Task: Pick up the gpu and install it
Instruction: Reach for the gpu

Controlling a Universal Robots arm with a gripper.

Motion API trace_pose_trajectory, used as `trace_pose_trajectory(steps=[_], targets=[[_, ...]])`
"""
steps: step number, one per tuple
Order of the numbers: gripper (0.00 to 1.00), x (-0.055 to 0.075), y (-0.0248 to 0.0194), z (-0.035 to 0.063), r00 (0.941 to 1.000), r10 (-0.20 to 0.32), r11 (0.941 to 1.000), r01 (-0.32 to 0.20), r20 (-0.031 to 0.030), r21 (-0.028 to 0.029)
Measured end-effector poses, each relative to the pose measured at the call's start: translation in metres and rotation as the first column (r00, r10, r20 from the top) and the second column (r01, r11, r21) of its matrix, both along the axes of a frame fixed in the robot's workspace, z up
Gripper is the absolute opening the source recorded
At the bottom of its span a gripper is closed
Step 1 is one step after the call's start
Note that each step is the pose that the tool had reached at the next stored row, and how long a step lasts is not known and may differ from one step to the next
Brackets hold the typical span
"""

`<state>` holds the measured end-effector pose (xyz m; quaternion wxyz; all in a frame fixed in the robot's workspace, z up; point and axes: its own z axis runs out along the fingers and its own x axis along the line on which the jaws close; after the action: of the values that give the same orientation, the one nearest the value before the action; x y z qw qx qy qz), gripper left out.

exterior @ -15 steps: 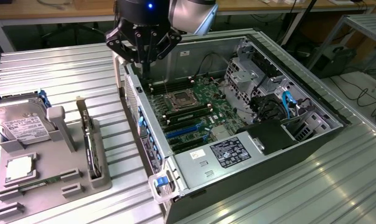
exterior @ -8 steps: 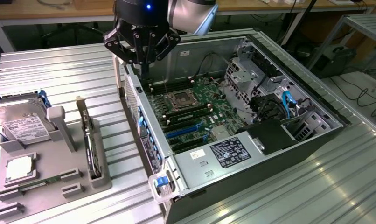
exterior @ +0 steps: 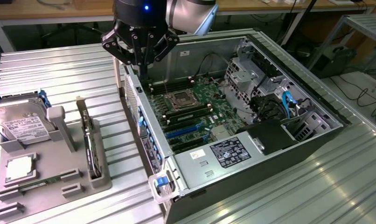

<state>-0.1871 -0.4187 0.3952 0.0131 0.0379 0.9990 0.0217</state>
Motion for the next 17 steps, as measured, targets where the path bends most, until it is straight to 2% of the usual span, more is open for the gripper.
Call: trace_pose_trajectory(steps=[8,17], targets=[[0.11,-0.009,-0.0055,-0.0001,1.0000,0.000,1.0000,0.000,0.0001,0.0001],[0.11,-0.015,-0.0075,-0.0001,1.0000,0.000,1.0000,0.000,0.0000,0.0001]])
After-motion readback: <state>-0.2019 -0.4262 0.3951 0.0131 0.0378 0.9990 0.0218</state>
